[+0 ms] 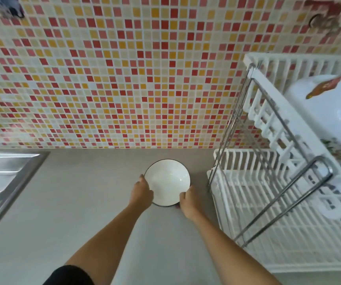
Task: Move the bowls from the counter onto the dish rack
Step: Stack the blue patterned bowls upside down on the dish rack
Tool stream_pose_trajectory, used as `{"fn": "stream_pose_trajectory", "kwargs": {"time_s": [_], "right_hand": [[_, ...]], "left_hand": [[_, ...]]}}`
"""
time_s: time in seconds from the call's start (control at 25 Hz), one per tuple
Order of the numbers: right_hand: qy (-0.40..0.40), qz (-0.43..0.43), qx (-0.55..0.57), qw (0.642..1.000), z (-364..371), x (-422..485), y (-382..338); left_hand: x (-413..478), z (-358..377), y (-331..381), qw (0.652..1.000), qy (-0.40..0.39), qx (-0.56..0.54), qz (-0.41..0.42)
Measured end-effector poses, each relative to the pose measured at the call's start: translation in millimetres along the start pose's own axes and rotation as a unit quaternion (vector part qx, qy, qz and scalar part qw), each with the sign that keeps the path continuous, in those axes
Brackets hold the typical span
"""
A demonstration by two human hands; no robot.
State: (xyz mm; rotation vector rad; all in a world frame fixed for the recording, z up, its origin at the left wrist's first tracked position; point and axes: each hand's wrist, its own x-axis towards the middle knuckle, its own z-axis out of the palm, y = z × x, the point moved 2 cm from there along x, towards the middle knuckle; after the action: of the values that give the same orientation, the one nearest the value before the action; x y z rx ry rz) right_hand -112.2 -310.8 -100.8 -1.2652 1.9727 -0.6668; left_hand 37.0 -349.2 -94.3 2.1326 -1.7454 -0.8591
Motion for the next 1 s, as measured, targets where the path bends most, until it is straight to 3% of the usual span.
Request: {"fn": "stream_pose_trajectory", "kwargs": {"time_s": [0.12,0.28,0.36,0.48,0.64,0.72,0.84,1.0], "right_hand": [[0.004,-0.077,0.005,0.997,-16,-30,-33],[0.075,-0.168,-0.016,0.983,-65,-65,-103],[0.122,-0.214,-0.044,0.968,-103,-87,-141],[0.215,-0.308,-0.098,0.922,-164,-130,-186],[0.335,-0.358,-0.122,0.863,-234,-200,-211],[0.402,-0.407,-0.111,0.813,-261,-217,-212],[0.466,-0.472,-0.086,0.744,-302,-216,-196],[0.514,-0.515,-0.071,0.683,-368,-206,-154]], "left_hand": [[-12,-49,6,0.993,0.108,0.011,0.050],[-53,-119,36,0.945,0.290,-0.053,0.143],[-77,-152,55,0.900,0.363,-0.088,0.226],[-116,-198,82,0.803,0.473,-0.111,0.345],[-173,-236,130,0.721,0.520,-0.194,0.415],[-201,-245,159,0.695,0.542,-0.214,0.422],[-236,-243,206,0.683,0.535,-0.212,0.449],[-271,-223,260,0.703,0.433,-0.181,0.535]]}}
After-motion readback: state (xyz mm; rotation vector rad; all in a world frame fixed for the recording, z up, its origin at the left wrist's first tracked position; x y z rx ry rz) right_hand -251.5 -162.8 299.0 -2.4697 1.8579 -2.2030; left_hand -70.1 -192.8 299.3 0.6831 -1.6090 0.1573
